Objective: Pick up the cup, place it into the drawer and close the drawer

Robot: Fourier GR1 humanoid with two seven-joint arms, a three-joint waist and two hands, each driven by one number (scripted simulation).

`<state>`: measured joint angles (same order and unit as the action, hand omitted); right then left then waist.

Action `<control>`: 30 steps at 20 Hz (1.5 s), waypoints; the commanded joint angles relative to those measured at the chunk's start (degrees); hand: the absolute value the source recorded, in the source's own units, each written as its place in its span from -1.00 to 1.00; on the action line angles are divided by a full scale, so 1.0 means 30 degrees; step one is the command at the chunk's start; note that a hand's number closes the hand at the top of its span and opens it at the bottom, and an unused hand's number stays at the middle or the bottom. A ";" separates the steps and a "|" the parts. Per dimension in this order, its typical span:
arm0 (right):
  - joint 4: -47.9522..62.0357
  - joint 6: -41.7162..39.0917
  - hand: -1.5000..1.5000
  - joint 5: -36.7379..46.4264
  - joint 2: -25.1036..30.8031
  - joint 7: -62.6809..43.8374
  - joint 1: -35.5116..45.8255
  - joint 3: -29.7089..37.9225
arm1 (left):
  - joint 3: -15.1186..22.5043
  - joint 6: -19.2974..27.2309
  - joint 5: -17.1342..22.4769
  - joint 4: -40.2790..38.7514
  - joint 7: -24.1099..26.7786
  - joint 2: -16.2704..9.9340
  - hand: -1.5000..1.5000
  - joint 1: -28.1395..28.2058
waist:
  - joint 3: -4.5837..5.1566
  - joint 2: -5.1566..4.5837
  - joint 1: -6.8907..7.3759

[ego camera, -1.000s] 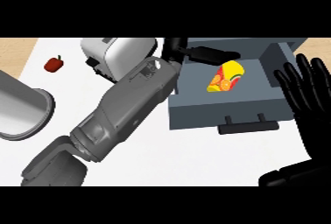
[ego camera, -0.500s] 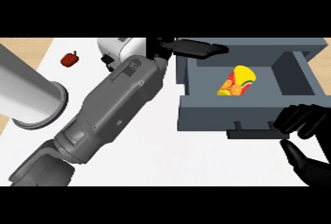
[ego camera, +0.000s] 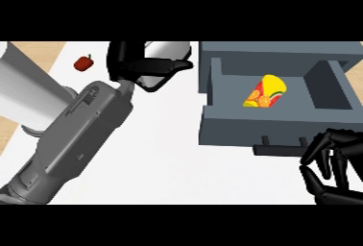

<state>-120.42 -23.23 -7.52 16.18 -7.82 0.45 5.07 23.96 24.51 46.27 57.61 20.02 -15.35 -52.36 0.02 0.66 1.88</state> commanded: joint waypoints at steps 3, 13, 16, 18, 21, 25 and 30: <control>0.0376 0.0502 1.00 0.2165 -0.0215 -0.0817 0.0089 -0.0948 | -0.0665 -0.0483 0.0644 0.5714 -0.1534 -0.3041 -1.00 0.4955 | 0.0003 -0.0049 -0.0017; 0.5067 0.1756 1.00 1.1824 0.1062 0.4252 0.1912 -0.4706 | -0.2161 -0.3141 0.1415 0.8438 -0.1053 -0.5067 -1.00 0.9570 | -0.0013 -0.0255 0.0167; 0.5687 0.2311 1.00 1.3615 0.1289 0.4576 0.1403 -0.5763 | -0.2292 -0.3778 0.0974 0.9595 0.0080 -0.5395 -1.00 1.2118 | -0.0007 -0.0201 -0.0068; 0.7403 0.3724 1.00 1.5237 0.0740 0.5775 0.1338 -0.6677 | -0.3356 -0.4496 0.1139 0.8693 -0.0004 -0.5796 -1.00 1.1711 | -0.0012 -0.0246 -0.0295; 1.0488 0.5366 1.00 1.6330 -0.0309 0.6236 0.2608 -0.6743 | -0.3784 -0.5283 0.1374 1.0894 0.0035 -0.6557 -1.00 1.4281 | -0.0018 -0.0228 -0.0050; 1.4306 0.5488 -1.00 1.6879 -0.0792 0.6416 0.5250 -0.6005 | -0.4735 -0.6688 0.0949 0.9899 0.0479 -0.6212 -1.00 1.4861 | -0.0011 -0.0255 -0.0322; 1.8655 0.5921 -1.00 1.8048 -0.0898 0.7362 0.7528 -0.5630 | -0.5839 -0.7809 0.0934 0.9790 0.0396 -0.6193 -1.00 1.5642 | -0.0013 -0.0266 -0.0297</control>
<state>-74.64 -7.25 44.08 14.38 12.04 17.81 -12.87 8.71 3.67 49.42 86.16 21.08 -33.57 -7.98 -0.01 -0.11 0.94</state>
